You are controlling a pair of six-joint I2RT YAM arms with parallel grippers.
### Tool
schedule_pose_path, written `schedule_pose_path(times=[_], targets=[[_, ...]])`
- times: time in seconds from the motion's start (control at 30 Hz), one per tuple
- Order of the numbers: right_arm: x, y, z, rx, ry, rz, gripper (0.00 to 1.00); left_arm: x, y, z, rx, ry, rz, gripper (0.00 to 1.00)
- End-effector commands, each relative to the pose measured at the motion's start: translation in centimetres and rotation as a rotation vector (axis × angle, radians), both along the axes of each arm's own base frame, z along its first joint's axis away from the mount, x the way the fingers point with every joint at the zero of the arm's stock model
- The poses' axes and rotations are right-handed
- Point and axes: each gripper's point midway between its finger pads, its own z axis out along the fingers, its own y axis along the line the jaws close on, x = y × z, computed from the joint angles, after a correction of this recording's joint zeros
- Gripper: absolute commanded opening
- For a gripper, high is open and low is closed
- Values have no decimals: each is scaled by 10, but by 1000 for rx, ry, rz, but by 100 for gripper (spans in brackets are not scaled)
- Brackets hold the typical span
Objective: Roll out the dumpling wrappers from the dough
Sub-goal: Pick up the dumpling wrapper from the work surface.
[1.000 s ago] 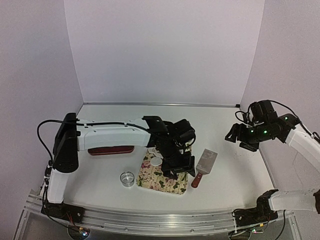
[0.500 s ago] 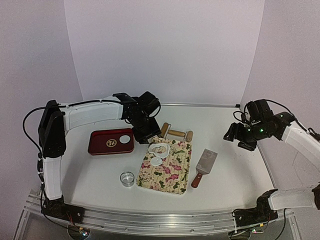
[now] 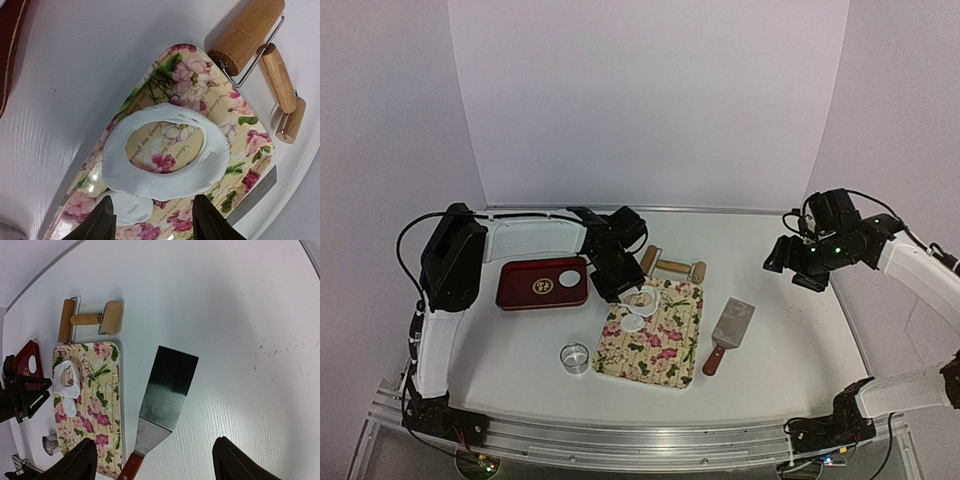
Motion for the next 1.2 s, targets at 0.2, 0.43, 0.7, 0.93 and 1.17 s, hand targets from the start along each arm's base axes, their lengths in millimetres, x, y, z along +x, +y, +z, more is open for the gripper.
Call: schedule_pose_path(times=[0.2, 0.43, 0.7, 0.93, 1.17], targets=[[17, 7, 17, -20, -54, 54, 73, 5, 3, -22, 1, 37, 42, 50], [22, 11, 20, -31, -61, 85, 73, 2, 2, -39, 17, 69, 44, 49], [24, 12, 20, -33, -60, 96, 73, 9, 0, -45, 27, 49, 35, 16], [23, 13, 18, -24, -51, 92, 73, 21, -28, 11, -180, -103, -34, 0], [21, 24, 13, 25, -23, 124, 73, -5, -58, 78, -505, -232, -239, 0]])
